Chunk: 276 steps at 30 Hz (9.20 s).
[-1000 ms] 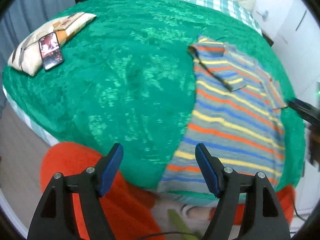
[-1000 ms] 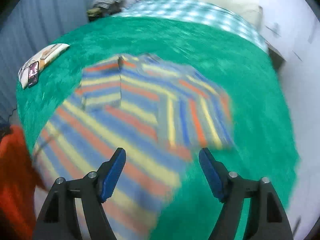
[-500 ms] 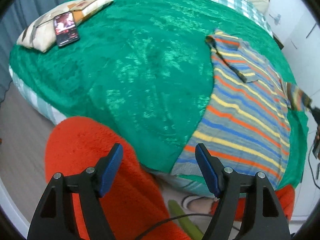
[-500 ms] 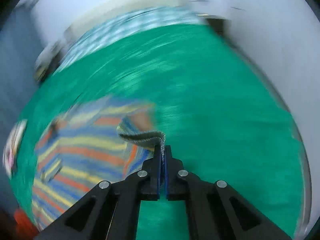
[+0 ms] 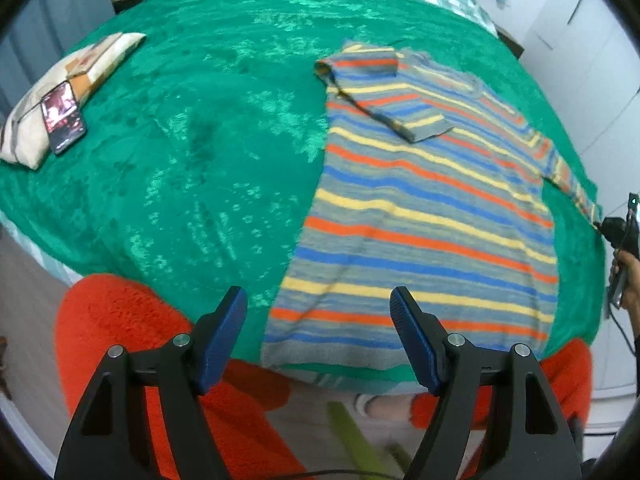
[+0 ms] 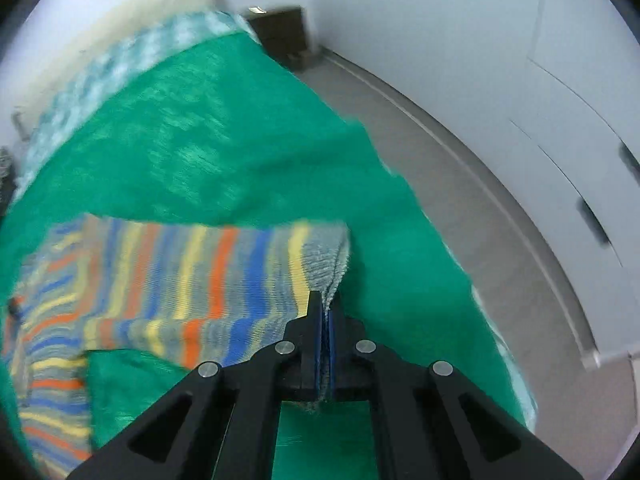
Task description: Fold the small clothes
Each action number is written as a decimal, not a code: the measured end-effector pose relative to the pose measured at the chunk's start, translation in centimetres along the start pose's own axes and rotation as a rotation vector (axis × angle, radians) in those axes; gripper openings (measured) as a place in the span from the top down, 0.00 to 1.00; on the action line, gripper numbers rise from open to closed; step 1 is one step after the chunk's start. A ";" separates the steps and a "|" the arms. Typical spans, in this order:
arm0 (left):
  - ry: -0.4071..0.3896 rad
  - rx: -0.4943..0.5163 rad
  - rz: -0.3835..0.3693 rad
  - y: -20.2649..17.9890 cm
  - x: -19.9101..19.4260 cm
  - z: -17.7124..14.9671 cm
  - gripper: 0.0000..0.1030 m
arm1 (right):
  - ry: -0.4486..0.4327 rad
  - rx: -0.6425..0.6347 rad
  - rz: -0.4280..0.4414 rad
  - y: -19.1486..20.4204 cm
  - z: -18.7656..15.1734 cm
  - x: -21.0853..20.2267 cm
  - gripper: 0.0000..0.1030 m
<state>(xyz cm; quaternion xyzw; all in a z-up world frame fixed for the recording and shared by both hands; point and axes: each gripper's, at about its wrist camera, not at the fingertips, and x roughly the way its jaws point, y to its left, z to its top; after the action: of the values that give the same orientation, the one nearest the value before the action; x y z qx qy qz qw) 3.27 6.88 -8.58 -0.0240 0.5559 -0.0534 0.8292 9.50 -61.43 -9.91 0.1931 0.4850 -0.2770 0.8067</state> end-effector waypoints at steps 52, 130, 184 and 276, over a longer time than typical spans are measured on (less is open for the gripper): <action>-0.044 -0.449 0.177 18.5 15.3 20.5 0.93 | -0.009 -0.204 0.320 10.0 -21.9 -8.7 0.19; -0.201 0.057 -0.090 -2.3 1.6 3.8 0.02 | -0.100 0.244 0.503 -3.0 -3.2 -8.4 0.29; -0.164 0.025 -0.013 1.3 9.5 3.5 0.02 | 0.079 -0.533 0.562 24.7 -12.1 -4.8 0.31; -0.251 0.050 0.050 6.8 13.9 8.8 0.01 | 0.050 -0.333 0.628 29.7 -6.4 -5.7 0.30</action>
<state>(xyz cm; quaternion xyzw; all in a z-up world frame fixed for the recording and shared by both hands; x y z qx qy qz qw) 17.03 11.88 -18.68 0.0039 0.4468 -0.0431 0.8936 21.89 -33.33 -6.49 0.2052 0.4601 0.0723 0.8608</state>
